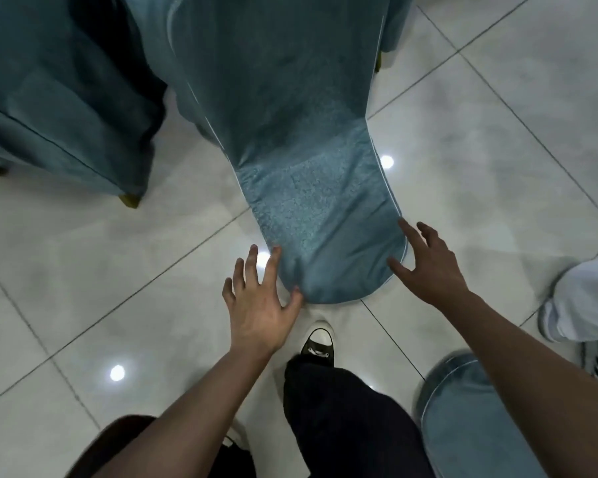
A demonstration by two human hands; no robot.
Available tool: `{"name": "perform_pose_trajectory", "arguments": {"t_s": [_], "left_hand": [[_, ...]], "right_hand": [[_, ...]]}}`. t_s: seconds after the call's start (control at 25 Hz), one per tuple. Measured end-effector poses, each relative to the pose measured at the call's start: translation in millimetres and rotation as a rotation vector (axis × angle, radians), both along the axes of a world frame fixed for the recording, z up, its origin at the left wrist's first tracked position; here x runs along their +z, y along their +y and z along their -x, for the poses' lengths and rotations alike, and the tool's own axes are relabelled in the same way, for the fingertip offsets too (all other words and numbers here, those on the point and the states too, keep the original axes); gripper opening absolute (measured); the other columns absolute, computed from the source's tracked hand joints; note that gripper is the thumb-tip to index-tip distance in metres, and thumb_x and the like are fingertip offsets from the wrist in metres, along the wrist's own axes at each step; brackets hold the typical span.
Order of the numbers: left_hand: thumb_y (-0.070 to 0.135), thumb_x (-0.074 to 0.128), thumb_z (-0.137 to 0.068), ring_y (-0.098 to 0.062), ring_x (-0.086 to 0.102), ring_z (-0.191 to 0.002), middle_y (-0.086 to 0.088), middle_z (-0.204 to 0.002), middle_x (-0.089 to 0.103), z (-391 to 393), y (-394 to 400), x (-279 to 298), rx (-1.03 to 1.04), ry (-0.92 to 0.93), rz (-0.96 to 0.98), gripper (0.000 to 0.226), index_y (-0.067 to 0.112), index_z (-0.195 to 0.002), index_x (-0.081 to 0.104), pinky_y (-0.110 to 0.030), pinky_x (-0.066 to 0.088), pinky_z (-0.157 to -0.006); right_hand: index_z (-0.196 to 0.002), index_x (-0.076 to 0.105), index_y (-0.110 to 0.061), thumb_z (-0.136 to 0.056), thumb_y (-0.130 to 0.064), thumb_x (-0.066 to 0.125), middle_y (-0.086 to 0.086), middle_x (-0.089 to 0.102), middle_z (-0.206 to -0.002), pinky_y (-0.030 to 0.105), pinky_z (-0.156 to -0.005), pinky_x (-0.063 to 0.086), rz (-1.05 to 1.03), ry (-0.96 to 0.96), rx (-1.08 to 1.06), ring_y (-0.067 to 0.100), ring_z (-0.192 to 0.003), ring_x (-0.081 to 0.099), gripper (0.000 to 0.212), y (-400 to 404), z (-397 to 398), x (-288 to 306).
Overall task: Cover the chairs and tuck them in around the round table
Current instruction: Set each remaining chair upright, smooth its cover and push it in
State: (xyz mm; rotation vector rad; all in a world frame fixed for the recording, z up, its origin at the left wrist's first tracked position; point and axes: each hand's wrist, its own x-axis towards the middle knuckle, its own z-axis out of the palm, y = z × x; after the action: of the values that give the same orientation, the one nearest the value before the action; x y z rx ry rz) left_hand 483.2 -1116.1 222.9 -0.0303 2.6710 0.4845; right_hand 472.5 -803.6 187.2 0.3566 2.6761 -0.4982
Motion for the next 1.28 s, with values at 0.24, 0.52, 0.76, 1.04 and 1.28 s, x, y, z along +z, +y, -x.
{"name": "perform_pose_trajectory", "arguments": {"t_s": [0.24,0.52,0.76,1.04,1.28], "left_hand": [[0.067,0.043,-0.089,-0.037,0.007,-0.151,-0.001,-0.168,-0.002,-0.7,14.9,-161.3,-0.082,-0.061,0.024,0.083,0.045,-0.155,-0.001,-0.060,0.018,-0.118],[0.069,0.060,-0.082,-0.045,0.009,-0.150,-0.003,-0.165,-0.019,20.1,23.2,-259.4,0.125,-0.229,-0.160,0.096,0.054,-0.152,-0.003,-0.057,0.027,-0.116],[0.050,0.072,-0.083,-0.037,0.024,-0.149,-0.020,-0.162,0.009,19.5,19.0,-275.2,0.196,-0.237,-0.398,0.099,0.047,-0.156,0.005,-0.038,0.029,-0.117],[0.048,0.076,-0.080,-0.034,0.035,-0.141,-0.016,-0.147,0.026,33.4,26.3,-284.7,0.334,-0.247,-0.515,0.100,0.059,-0.151,0.006,-0.025,0.025,-0.109],[0.048,0.078,-0.078,-0.034,0.041,-0.133,-0.012,-0.135,0.030,33.6,28.3,-292.3,0.390,-0.245,-0.529,0.100,0.064,-0.148,0.008,-0.021,0.023,-0.105]], "right_hand": [[-0.156,0.012,-0.043,-0.088,-0.057,0.062,0.013,0.027,-0.156,0.054,-0.106,0.043,0.035,-0.102,-0.110,0.038,-0.133,0.044,0.085,16.8,-13.5,-134.2],[-0.154,0.003,-0.047,-0.082,-0.068,0.063,0.016,0.028,-0.154,0.055,-0.111,0.038,0.148,-0.086,-0.343,0.042,-0.138,0.038,0.096,28.3,5.0,-234.2],[-0.150,0.014,-0.036,-0.071,-0.076,0.066,0.017,0.035,-0.140,0.061,-0.103,0.041,0.062,0.056,-0.595,0.042,-0.132,0.037,0.103,26.2,16.0,-256.2],[-0.151,0.015,-0.034,-0.053,-0.093,0.061,0.020,0.035,-0.145,0.062,-0.109,0.029,0.031,-0.048,-0.578,0.044,-0.135,0.033,0.123,40.0,40.0,-269.5],[-0.151,0.014,-0.035,-0.045,-0.092,0.068,0.020,0.037,-0.143,0.056,-0.109,0.035,0.172,-0.073,-0.649,0.045,-0.135,0.034,0.132,49.4,52.4,-273.3]]}}
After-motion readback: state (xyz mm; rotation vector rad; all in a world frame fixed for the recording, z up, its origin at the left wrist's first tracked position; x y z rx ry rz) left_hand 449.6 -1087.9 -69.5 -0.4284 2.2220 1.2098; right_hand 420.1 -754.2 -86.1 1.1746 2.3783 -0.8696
